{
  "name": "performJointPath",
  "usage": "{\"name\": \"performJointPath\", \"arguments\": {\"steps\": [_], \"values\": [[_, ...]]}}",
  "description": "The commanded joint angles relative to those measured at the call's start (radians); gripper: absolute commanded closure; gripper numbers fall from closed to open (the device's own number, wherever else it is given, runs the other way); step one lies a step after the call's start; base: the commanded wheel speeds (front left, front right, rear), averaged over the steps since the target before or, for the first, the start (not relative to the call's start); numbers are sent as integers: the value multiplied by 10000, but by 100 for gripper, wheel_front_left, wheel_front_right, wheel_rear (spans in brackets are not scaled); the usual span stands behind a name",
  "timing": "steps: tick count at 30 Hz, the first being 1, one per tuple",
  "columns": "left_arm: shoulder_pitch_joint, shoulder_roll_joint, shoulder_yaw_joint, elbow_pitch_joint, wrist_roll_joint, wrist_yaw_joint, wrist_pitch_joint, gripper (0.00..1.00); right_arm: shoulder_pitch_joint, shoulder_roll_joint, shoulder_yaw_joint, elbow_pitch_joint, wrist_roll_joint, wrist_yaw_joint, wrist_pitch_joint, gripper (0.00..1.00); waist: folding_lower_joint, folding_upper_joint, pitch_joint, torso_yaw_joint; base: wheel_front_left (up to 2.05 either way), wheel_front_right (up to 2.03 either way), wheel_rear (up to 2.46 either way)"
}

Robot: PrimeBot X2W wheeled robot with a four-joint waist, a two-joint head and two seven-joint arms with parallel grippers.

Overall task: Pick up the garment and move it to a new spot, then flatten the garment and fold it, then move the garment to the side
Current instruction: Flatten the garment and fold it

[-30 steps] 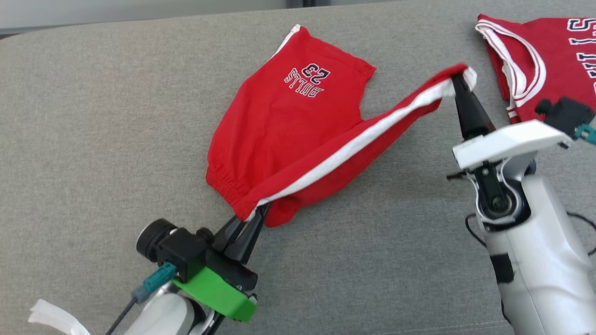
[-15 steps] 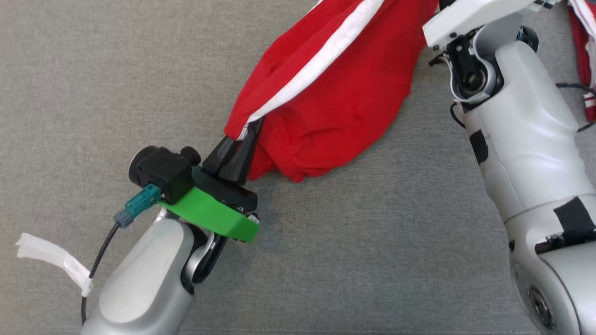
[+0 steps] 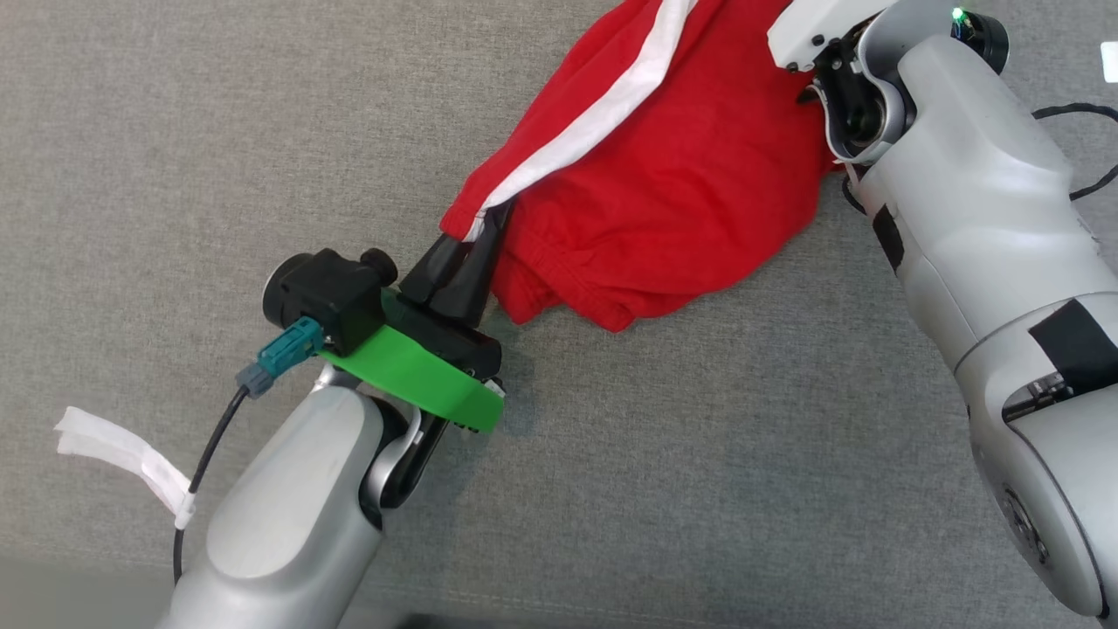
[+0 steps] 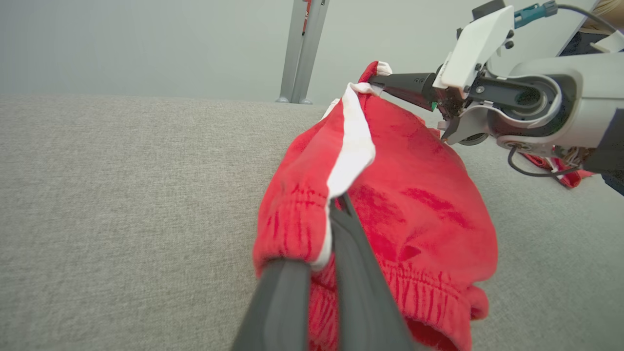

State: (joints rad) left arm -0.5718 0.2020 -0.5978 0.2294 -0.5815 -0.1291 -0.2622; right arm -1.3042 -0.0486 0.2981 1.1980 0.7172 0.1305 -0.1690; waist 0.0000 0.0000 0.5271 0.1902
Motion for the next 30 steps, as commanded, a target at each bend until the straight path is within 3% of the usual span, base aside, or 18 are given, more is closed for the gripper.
{"name": "performJointPath", "arguments": {"steps": [1,9,15,20,30], "values": [[-196,-40,128,36,73,-26,-29,0,-147,-34,259,62,-10,2,-92,0,0,0,23,39,0,0,0],[802,-97,851,-197,746,-26,-29,0,168,-104,1368,255,-477,2,-478,0,0,0,-464,-108,0,0,0],[1948,-54,1611,-761,1344,-26,-30,0,604,-813,2017,178,-843,0,-686,0,0,0,-821,-65,0,0,0],[2899,-421,3266,-1521,2051,-26,-29,0,888,-1491,2279,280,-876,0,-748,0,0,0,-951,30,0,0,0],[4103,-1455,6604,-2788,3139,-16,-29,0,1097,-1925,2494,607,-793,0,-542,0,0,0,-905,298,0,0,0]]}}
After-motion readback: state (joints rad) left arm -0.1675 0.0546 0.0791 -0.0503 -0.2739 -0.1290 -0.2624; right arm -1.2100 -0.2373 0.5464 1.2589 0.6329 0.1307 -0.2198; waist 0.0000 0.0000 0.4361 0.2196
